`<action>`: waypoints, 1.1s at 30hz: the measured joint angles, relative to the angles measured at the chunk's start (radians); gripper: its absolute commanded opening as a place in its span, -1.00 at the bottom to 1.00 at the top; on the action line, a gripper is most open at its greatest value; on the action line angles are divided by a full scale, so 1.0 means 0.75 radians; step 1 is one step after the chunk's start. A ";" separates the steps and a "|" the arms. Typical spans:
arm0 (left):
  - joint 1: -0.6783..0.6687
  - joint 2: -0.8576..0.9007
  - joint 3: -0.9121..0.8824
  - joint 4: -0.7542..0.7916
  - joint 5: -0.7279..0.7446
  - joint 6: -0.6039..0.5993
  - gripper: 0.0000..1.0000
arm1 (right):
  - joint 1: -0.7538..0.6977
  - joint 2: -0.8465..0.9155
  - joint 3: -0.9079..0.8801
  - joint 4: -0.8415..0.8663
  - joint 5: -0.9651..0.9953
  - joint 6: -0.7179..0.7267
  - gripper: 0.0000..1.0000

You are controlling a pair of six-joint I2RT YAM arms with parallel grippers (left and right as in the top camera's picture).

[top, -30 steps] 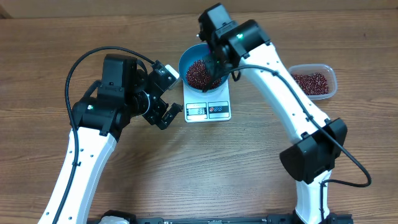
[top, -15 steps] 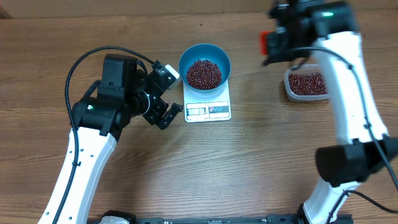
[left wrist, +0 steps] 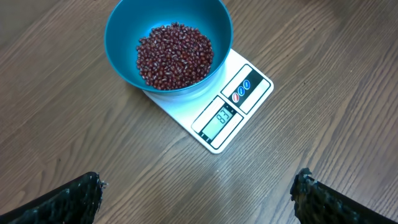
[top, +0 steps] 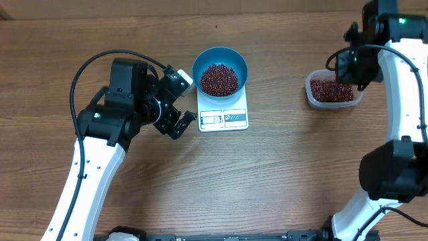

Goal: Scoop item into bowl and weigh 150g on scale
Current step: 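Move the empty scoop with the right gripper back to the bean tub, then dip the scoop into the tub and lift a fourth scoopful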

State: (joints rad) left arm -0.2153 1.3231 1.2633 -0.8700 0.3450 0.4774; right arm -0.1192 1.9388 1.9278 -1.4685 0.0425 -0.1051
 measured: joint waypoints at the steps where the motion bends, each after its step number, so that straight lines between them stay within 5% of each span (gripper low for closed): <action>1: 0.000 0.000 0.000 0.000 0.000 0.000 0.99 | -0.008 0.000 -0.043 0.029 0.015 -0.001 -0.93; 18: 0.000 0.000 0.000 0.001 0.000 -0.001 0.98 | -0.034 0.000 -0.424 0.450 0.152 -0.085 -0.92; 33: 0.000 0.000 0.000 0.001 0.000 -0.001 0.99 | -0.034 0.000 -0.483 0.414 -0.099 -0.149 -0.93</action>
State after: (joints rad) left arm -0.2153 1.3231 1.2633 -0.8692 0.3450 0.4770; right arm -0.1444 1.9388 1.5654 -1.1580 -0.0319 -0.2165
